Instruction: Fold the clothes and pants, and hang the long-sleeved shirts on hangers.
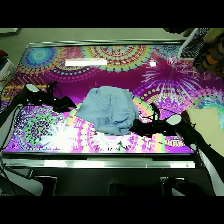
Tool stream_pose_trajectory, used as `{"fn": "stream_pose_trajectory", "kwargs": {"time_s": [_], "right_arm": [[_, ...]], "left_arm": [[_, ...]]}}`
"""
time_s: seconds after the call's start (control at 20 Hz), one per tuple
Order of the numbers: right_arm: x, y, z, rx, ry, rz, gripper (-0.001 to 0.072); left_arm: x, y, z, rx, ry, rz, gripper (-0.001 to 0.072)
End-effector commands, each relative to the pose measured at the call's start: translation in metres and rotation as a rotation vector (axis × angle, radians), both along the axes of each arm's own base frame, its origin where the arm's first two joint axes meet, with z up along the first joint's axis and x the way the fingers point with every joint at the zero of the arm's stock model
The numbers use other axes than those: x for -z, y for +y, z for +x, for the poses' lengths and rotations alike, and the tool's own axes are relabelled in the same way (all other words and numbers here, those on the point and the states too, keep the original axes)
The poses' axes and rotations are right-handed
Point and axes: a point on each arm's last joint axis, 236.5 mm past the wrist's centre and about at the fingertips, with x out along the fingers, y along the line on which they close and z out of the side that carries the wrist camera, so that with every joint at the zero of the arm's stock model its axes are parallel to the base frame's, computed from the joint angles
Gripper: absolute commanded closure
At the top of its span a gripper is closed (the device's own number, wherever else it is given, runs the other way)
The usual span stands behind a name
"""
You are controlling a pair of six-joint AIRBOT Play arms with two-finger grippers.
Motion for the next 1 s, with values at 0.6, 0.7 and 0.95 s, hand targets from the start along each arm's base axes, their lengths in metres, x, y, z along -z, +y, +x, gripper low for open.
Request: {"fn": "stream_pose_trajectory", "kwargs": {"time_s": [0.6,0.7,0.95], "right_arm": [[-0.092,-0.025,0.053,-0.016,-0.344,-0.150,0.0670],[-0.147,-0.043,0.077,-0.031,-0.495,-0.263,0.0670],[-0.335,-0.081,0.085,0.012,-0.925,-0.438,0.0669]], "left_arm": [[-0.110,-0.044,0.035,0.040,-0.229,-0.181,0.0693],[-0.198,-0.031,0.055,0.005,-0.423,-0.166,0.0693],[-0.437,-0.001,0.016,-0.119,-0.929,-0.095,0.0693]]}}
